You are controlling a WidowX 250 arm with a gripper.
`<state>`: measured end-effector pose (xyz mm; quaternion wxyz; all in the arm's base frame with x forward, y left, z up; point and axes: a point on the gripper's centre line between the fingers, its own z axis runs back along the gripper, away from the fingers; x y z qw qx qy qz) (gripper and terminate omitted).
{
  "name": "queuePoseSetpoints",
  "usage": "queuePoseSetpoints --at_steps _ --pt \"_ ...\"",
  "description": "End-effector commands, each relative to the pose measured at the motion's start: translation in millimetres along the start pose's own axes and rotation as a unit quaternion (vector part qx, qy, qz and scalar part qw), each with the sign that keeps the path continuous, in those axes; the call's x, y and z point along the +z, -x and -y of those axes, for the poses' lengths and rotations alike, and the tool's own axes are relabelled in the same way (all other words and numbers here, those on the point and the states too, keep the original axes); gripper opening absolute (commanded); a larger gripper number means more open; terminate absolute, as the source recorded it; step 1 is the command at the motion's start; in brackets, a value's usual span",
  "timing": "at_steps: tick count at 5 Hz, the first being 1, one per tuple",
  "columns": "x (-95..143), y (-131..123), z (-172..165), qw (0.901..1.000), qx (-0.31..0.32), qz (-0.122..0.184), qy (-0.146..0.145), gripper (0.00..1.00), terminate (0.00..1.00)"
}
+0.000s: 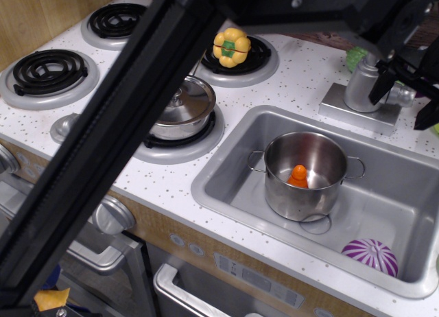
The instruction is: Turn lever vertical to front
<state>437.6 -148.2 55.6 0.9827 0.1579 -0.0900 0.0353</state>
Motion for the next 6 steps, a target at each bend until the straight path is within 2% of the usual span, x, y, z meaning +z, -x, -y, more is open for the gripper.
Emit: queuePoseSetpoints --at_steps 1,4,6 --pt "39 -24 -9 0.997 0.036 0.066 0.017 1.0 0.0" --pt "35 -47 -14 0.9943 0.03 0.102 0.004 1.0 0.0" --pt "31 -55 -17 0.9928 0.032 0.115 0.012 1.0 0.0"
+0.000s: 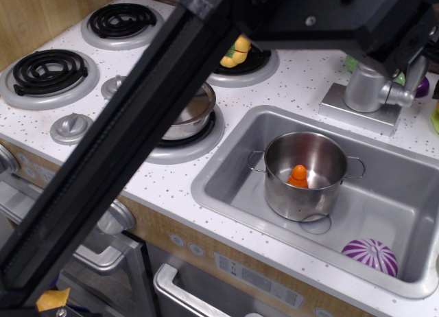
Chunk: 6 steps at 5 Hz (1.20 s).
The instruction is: Turn lever vertical to front
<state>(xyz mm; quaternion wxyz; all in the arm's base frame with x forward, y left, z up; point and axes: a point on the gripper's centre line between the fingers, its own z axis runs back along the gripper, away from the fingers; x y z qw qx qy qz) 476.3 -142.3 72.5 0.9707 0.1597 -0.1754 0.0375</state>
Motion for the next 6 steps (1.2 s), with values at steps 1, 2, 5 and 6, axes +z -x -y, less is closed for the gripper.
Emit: queuePoseSetpoints --at_steps 1,2,5,6 --pt "21 -19 -12 0.9993 0.022 0.028 0.011 0.0 0.0" --pt "23 -17 -10 0.9991 0.029 0.029 0.01 0.0 0.0" --pt "34 36 2 0.9919 0.109 -0.016 0.064 0.0 0.0" --pt "26 45 -3 0.9901 0.112 -0.028 0.08 0.0 0.0"
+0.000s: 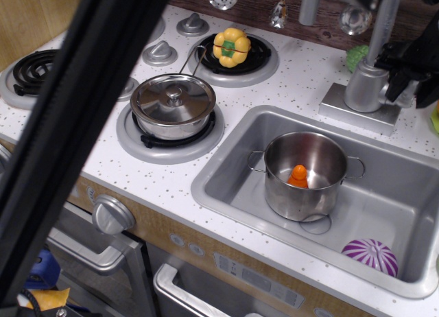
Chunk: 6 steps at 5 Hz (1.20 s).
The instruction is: Turn lever vertical to front
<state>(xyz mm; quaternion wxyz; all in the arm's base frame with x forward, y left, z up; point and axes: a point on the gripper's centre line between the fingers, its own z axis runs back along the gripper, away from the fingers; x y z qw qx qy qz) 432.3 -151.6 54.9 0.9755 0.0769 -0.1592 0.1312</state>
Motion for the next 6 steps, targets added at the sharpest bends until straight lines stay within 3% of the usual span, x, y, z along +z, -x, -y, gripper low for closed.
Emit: queuePoseSetpoints --at_steps 1,2,3,6 --pt "21 8 -11 0.9987 0.014 -0.032 0.038 0.0 0.0" --pt "16 14 -7 0.9976 0.03 -0.057 0.025 0.0 0.0" --pt "2 19 -5 0.9984 0.027 -0.041 0.028 0.0 0.0" --pt "-16 22 -6 0.9991 0.013 -0.034 0.02 0.0 0.0"
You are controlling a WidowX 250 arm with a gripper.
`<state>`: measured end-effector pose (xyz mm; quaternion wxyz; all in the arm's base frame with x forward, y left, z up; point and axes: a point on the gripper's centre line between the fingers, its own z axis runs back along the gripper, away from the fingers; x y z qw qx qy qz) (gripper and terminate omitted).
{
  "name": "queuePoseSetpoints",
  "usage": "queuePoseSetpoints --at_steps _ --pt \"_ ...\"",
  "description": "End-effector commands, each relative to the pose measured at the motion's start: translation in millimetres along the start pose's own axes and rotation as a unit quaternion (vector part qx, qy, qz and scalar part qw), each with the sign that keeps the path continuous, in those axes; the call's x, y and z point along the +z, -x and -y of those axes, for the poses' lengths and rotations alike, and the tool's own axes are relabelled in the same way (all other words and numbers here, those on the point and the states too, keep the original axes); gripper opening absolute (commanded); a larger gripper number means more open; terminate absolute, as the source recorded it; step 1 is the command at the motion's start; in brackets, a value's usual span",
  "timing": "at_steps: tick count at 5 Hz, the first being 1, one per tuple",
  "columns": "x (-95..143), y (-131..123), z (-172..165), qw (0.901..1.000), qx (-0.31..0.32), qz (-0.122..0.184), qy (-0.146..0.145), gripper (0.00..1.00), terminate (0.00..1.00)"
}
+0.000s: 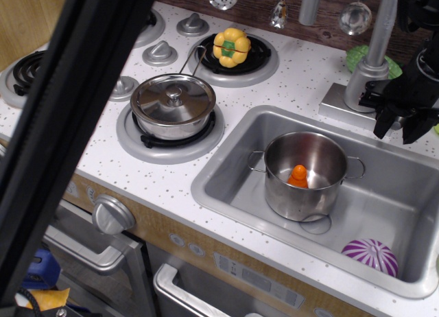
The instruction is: Turn lever vertical to front
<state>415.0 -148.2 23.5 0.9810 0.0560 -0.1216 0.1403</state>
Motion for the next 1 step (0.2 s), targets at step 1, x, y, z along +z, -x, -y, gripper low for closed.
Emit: queuePoseSetpoints --at_steps 1 --pt "8.2 -5.3 -3.0 0.9996 -0.019 0.019 -0.011 0.0 1.0"
